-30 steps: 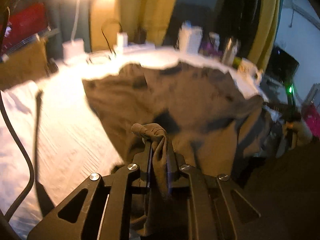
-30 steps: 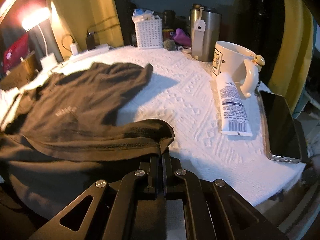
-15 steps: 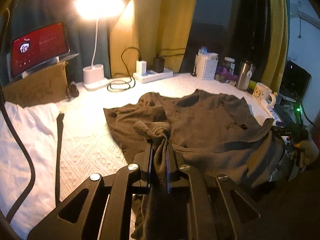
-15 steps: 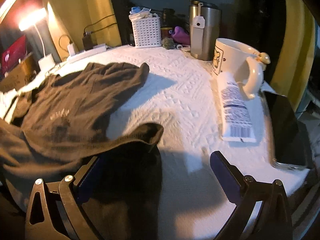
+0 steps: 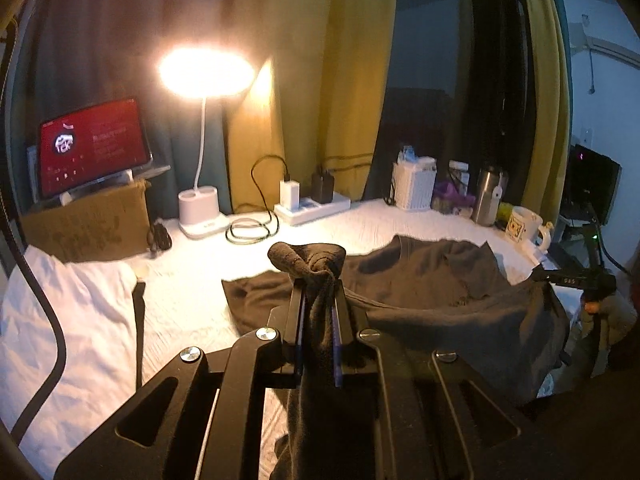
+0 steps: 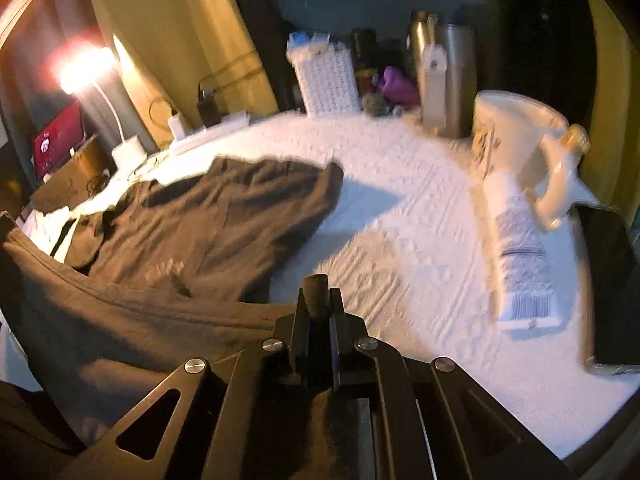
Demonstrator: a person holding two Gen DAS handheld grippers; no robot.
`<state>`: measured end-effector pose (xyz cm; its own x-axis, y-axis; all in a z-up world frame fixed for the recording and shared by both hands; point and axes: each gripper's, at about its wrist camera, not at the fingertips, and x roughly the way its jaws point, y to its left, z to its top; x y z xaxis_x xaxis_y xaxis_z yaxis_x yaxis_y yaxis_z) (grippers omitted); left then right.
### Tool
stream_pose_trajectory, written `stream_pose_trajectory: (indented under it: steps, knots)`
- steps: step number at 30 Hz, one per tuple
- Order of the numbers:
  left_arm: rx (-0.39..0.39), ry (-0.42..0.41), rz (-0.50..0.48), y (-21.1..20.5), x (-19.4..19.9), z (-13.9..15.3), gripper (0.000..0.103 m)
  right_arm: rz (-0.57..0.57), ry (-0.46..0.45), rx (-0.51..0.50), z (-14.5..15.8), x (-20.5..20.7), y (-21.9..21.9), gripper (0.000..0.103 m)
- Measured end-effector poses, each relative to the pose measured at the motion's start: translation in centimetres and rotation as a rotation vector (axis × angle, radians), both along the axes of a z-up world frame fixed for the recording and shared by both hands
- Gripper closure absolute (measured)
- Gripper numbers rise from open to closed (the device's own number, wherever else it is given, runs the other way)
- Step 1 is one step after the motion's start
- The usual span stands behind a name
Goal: Fold small clothes
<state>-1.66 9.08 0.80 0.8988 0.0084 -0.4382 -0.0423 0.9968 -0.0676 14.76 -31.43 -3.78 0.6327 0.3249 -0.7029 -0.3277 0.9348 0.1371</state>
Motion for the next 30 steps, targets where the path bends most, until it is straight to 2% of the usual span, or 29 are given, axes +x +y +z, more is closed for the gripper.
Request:
stream_pose_trajectory:
  steps: [6,12,22,30]
  knots:
    - [0.029,-0.051,0.012,0.3,0.3,1.4,0.094,-0.008,-0.112,-0.005,4.7,-0.2,0.1,0.096]
    - [0.08,-0.071,0.03,0.8,1.4,2.3,0.094,0.004,-0.195,0.013,8.1,1.1,1.0,0.096]
    - [0.125,-0.067,0.046,2.2,4.4,2.7,0.094,0.031,-0.243,0.01,10.6,6.2,3.4,0.096]
    - [0.146,-0.024,0.054,3.7,8.4,2.1,0.094,0.051,-0.232,-0.009,10.4,10.5,5.0,0.096]
